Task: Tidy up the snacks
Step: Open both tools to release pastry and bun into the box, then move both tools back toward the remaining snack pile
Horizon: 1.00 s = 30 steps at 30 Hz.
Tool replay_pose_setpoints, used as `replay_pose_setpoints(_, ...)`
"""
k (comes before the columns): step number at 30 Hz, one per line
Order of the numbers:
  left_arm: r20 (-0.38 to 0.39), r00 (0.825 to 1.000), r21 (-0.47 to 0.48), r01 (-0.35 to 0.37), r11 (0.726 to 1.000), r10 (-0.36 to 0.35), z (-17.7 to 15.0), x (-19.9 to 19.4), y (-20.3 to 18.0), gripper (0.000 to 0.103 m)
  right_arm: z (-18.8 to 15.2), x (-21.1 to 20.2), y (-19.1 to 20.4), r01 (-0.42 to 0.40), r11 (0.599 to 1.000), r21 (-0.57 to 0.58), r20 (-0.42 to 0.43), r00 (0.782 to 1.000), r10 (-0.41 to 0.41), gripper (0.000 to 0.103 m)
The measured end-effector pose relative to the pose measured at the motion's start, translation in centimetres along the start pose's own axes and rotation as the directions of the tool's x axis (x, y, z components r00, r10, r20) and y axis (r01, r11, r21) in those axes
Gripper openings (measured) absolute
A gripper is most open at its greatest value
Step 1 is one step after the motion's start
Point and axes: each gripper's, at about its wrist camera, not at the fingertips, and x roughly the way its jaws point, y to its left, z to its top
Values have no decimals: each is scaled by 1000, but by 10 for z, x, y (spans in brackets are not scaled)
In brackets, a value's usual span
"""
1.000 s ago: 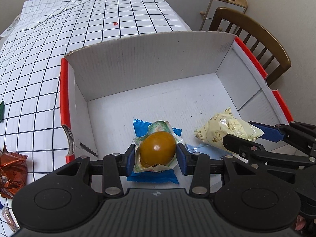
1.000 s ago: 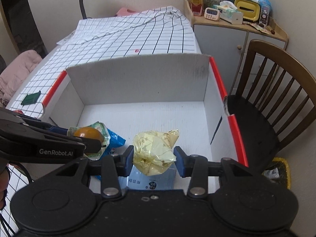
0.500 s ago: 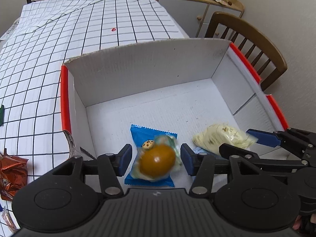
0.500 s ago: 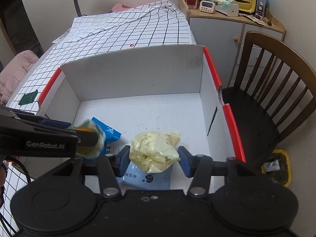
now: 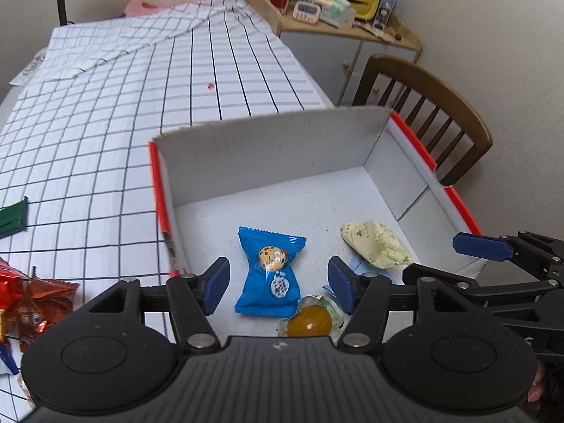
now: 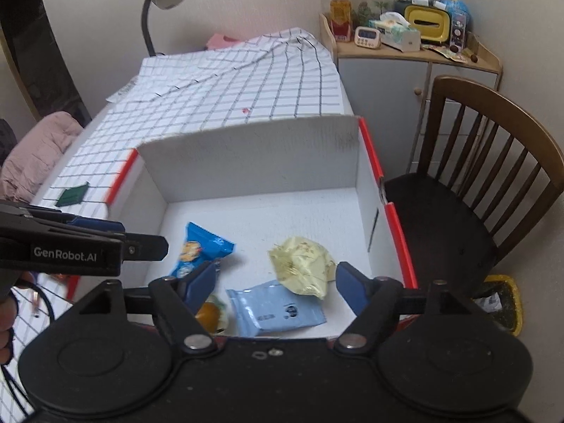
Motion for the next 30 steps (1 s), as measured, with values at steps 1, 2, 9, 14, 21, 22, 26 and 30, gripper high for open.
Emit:
replay_pose_setpoints(1,7,1000,-1,2,1000,-2,-1,-5,2,61,0,-5,2,-4,1000,-1,11,1000,4,79)
replay_pose_setpoints(2,16,1000,-2,4,1000,-4,-1,-10,4,61,1,-10,5,-11,1000,-3,22,1000,11,80)
replay_pose_setpoints(9,72,997,-3,17,1000,-17,-9,-44,21,61,4,-38,28,-56,998,-12,100,993,57,86)
replay_pose_setpoints(14,112,993,-3,26,1000,-25,-15,-70,37,65,5,-55,51,-96,995,-27,148,984,99,88)
replay_pose_setpoints(21,154,988,-12,29,1000,-26,-28,-103,65,69,1,-72,90,-119,991,-61,199,971,129,97)
replay_pose_setpoints(22,161,987,-15,29,999,-26,-31,-107,70,70,1,-73,95,-127,990,-65,204,969,138,97)
replay_pose_setpoints(26,180,983,-27,28,999,-22,-41,-124,90,74,-3,-77,120,-145,986,-87,216,963,161,98)
replay_pose_setpoints(30,186,982,-44,28,999,-20,-53,-137,114,79,-8,-77,145,-155,982,-107,224,959,176,101)
